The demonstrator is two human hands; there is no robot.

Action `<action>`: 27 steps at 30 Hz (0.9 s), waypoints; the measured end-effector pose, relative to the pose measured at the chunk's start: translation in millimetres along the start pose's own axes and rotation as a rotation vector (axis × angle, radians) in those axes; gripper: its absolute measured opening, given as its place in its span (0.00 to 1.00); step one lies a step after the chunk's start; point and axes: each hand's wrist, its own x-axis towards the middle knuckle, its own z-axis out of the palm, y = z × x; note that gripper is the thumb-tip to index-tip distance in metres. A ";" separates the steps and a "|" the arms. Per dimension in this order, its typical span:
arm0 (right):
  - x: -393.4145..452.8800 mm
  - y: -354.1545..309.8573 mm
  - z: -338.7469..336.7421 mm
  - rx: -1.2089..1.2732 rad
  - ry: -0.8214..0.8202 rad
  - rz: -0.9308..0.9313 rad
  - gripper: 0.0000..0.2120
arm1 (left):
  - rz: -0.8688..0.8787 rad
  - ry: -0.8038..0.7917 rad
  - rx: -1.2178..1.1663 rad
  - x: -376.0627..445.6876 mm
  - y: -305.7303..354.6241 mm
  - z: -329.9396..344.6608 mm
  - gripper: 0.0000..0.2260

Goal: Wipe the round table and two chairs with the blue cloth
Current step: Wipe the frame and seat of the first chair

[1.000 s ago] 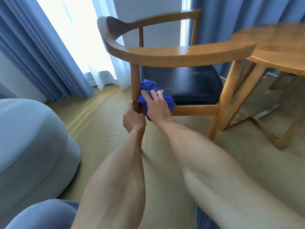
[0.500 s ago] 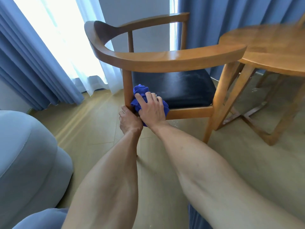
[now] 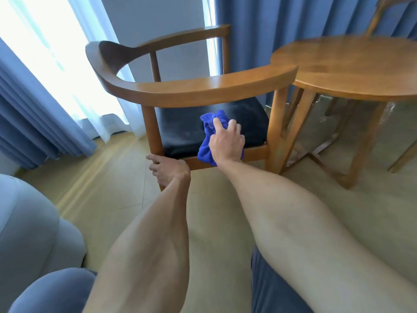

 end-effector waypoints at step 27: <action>-21.6 59.0 -9.5 0.006 0.103 0.217 0.27 | 0.564 0.047 0.281 -28.5 16.0 11.6 0.11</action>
